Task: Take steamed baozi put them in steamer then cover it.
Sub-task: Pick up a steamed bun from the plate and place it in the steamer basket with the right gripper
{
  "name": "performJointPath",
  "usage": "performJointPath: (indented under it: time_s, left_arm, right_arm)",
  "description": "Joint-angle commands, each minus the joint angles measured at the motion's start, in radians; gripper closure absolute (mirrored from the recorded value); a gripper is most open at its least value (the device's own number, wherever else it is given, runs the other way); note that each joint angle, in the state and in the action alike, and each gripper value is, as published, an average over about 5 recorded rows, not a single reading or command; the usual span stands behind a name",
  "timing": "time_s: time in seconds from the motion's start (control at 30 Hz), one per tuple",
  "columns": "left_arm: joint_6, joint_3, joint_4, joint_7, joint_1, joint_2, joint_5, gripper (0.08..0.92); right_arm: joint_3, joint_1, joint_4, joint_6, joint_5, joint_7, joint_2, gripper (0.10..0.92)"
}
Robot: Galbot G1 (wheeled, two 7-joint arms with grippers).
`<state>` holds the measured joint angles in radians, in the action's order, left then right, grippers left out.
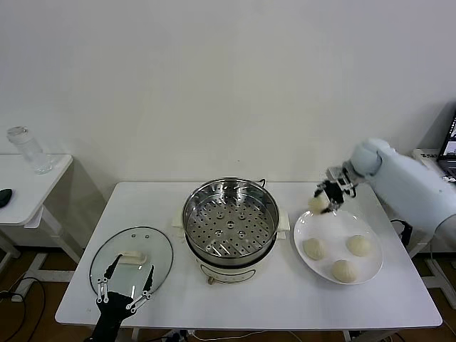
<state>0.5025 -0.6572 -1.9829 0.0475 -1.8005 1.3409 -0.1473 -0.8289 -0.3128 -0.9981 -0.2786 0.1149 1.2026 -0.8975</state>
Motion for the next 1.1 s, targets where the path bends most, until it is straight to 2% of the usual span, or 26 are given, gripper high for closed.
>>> performJointPath:
  time_s: [0.03, 0.37, 0.7, 1.1]
  left_arm:
    - [-0.002, 0.001, -0.003, -0.001, -0.001, -0.001, 0.0, 0.177]
    - [0.004, -0.001, -0.005, -0.003, -0.005, -0.001, 0.0, 0.177]
    - [0.009, 0.002, -0.023, -0.005, -0.01, 0.002, 0.004, 0.177]
    - [0.015, -0.011, -0.02, -0.008, -0.008, 0.001, 0.009, 0.177]
  right_arm:
    - [-0.146, -0.279, -0.181, -0.298, -0.048, 0.016, -0.124, 0.373]
    - [-0.212, -0.254, -0.288, -0.35, 0.035, 0.047, -0.254, 0.378]
    - [-0.227, -0.12, -0.186, -0.31, 0.157, 0.054, -0.336, 0.38]
    - [-0.227, -0.069, -0.133, -0.29, 0.202, 0.061, -0.383, 0.381]
